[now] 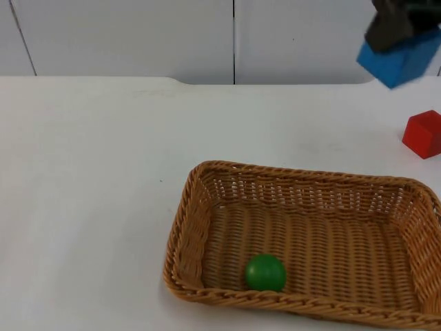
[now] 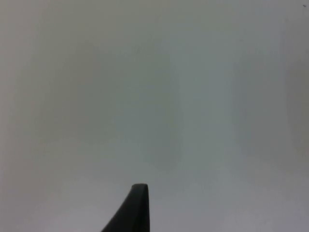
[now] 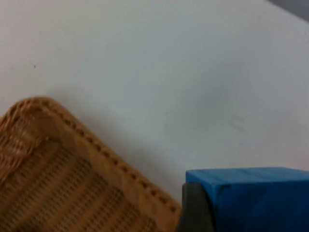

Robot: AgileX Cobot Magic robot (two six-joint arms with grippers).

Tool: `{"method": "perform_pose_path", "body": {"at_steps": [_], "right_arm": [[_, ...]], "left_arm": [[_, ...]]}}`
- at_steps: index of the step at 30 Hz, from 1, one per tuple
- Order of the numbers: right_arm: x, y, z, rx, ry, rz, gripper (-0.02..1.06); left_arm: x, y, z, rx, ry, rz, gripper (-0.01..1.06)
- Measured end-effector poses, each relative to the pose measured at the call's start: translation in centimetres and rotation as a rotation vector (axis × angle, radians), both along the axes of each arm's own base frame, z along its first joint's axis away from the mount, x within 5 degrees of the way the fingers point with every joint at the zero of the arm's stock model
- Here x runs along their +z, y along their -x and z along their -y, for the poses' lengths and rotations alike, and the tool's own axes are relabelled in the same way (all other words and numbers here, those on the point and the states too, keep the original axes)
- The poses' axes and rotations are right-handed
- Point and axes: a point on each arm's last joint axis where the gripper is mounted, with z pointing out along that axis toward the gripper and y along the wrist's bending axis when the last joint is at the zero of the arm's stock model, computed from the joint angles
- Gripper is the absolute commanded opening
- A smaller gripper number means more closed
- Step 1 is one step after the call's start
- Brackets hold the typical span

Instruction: Place all geometric objects except the red cube into the basket.

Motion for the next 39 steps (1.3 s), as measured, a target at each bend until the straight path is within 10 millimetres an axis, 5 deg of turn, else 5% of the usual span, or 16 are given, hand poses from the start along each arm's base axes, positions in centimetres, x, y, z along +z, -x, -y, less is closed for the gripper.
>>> {"method": "perform_pose_path", "body": {"at_steps": [6, 16, 23, 32, 36, 37, 39], "right_arm": [[-3.5, 2.2, 1.1, -0.048, 0.04, -0.06, 0.0], [-6.3, 5.5, -3.0, 0.076, 0.066, -0.026, 0.0], [-8.4, 5.7, -3.7, 0.094, 0.069, -0.057, 0.0], [-15.2, 5.1, -4.4, 0.111, 0.144, -0.189, 0.01], [-16.5, 5.0, -4.6, 0.113, 0.16, -0.215, 0.31], [-16.7, 5.0, -4.6, 0.113, 0.163, -0.22, 0.31], [-16.7, 5.0, -4.6, 0.114, 0.159, -0.216, 0.56]], "left_arm": [[0.0, 0.0, 0.0, 0.0, 0.0, 0.002, 1.05], [0.0, -0.1, 0.0, 0.0, 0.0, 0.008, 1.05], [0.1, -0.1, 0.0, 0.0, 0.001, 0.012, 1.05], [0.1, -0.1, 0.0, 0.0, 0.001, 0.013, 1.05], [0.1, -0.1, 0.0, 0.0, 0.001, 0.013, 1.05], [0.1, -0.1, 0.0, 0.0, 0.001, 0.013, 1.05], [0.1, -0.1, 0.0, 0.0, 0.001, 0.013, 1.05]]}}
